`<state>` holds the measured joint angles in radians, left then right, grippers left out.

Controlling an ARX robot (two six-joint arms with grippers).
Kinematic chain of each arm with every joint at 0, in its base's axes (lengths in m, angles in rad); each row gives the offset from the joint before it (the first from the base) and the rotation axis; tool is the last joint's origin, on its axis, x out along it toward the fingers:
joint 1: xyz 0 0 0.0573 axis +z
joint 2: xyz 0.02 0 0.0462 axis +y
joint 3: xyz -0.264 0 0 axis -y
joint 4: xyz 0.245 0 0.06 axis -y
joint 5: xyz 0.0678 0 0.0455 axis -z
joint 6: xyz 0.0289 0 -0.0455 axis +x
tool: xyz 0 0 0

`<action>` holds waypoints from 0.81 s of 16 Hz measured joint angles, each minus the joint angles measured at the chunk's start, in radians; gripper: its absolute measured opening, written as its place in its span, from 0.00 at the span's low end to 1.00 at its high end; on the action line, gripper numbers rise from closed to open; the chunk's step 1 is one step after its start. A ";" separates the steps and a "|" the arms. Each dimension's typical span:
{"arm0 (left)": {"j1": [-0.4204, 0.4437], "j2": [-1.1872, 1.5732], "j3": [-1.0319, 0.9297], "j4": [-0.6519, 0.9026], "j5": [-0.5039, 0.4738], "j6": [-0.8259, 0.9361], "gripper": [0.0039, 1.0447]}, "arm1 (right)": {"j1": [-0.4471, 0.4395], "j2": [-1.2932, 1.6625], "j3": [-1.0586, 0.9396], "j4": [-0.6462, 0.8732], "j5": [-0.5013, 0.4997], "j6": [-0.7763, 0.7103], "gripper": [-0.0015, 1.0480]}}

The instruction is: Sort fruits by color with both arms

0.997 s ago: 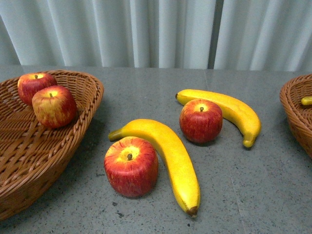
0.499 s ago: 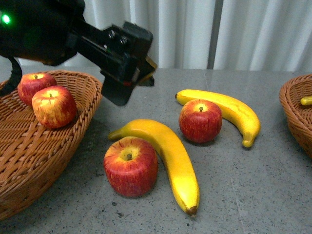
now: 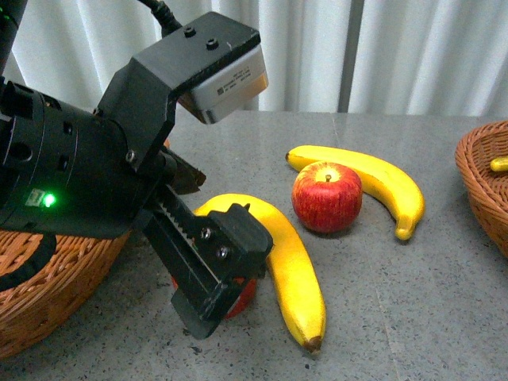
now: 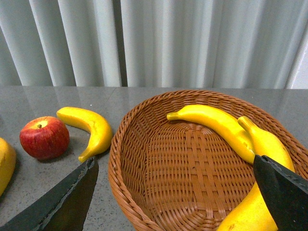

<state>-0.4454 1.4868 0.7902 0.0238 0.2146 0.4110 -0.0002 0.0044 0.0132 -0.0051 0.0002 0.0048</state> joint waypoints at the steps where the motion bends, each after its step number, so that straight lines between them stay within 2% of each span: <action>1: -0.004 0.002 -0.013 -0.002 0.000 0.009 0.94 | 0.000 0.000 0.000 0.000 0.000 0.000 0.94; 8: 0.013 0.088 -0.038 0.041 0.020 0.040 0.94 | 0.000 0.000 0.000 0.000 0.000 0.000 0.94; 9: 0.013 0.091 -0.037 0.044 0.023 0.046 0.89 | 0.000 0.000 0.000 0.000 0.000 0.000 0.94; 11: 0.009 0.090 -0.037 0.042 0.025 0.047 0.70 | 0.000 0.000 0.000 0.000 0.000 0.000 0.94; 13: 0.016 0.065 -0.037 0.064 0.000 0.038 0.64 | 0.000 0.000 0.000 0.000 0.000 0.000 0.94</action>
<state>-0.4297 1.5517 0.7528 0.0879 0.2142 0.4488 -0.0002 0.0044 0.0132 -0.0051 -0.0002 0.0051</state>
